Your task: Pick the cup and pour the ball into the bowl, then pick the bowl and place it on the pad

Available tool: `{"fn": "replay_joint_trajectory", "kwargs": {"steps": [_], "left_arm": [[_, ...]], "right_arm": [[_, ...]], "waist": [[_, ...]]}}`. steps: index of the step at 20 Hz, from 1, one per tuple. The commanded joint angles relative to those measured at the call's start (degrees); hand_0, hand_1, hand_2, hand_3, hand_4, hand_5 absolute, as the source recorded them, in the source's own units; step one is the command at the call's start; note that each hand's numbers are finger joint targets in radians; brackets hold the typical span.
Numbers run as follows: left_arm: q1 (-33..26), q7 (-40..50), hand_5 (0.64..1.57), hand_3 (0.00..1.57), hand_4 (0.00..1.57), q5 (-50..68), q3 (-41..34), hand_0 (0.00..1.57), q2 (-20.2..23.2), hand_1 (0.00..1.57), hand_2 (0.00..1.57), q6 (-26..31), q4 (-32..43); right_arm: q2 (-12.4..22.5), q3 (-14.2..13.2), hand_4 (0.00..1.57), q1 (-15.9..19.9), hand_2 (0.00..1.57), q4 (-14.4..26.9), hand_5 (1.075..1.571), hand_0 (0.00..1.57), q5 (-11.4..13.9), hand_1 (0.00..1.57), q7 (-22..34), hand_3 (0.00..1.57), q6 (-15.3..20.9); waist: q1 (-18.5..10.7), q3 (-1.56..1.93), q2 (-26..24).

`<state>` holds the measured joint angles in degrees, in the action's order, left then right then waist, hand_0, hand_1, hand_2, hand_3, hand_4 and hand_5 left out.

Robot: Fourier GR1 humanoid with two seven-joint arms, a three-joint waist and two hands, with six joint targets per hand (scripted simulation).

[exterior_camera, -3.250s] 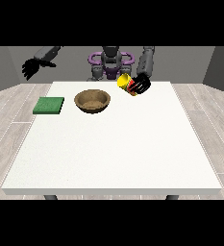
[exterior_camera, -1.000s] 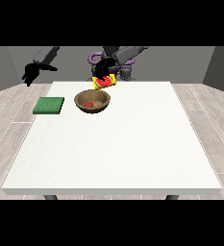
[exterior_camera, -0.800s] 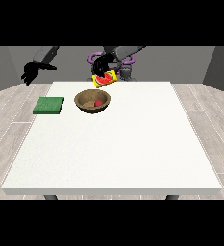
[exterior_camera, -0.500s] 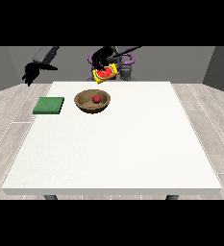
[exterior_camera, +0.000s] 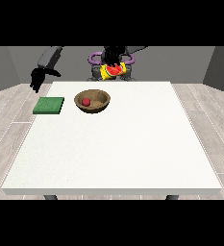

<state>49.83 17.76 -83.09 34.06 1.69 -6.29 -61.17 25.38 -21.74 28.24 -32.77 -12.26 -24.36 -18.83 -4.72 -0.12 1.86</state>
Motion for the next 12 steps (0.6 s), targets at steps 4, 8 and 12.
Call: {"fn": "replay_joint_trajectory", "kwargs": {"steps": [4, 8, 12], "left_arm": [[-6.0, -5.6, 1.568, 1.57, 0.86, 18.5, -17.3, 0.37, 4.2, 0.37, 1.57, -9.0, -6.5], [-9.2, -13.2, 1.564, 1.53, 1.0, 32.7, -23.5, 1.29, 1.3, 1.29, 1.57, -9.7, -8.1], [-10.3, -19.2, 1.549, 0.91, 0.82, 43.8, -29.4, 1.08, -0.4, 1.08, 1.09, -9.0, -8.6]], "right_arm": [[-0.7, -1.7, 0.48, 1.5, 0.0, -0.9, 1.561, 0.0, -1.6, 0.0, 1.9, 0.0, 4.1], [-1.5, -1.9, 0.24, 3.7, 0.0, -1.9, 1.561, 0.0, -2.2, 0.0, 2.7, 0.0, 4.9], [-4.9, -1.2, 0.31, 2.9, 0.0, -3.1, 1.569, 0.0, -2.6, 0.0, 0.3, 0.0, 4.3]], "waist": [[-6.2, -0.16, 2.1], [-7.0, -0.25, 7.9], [-4.7, -0.11, 12.3]]}}
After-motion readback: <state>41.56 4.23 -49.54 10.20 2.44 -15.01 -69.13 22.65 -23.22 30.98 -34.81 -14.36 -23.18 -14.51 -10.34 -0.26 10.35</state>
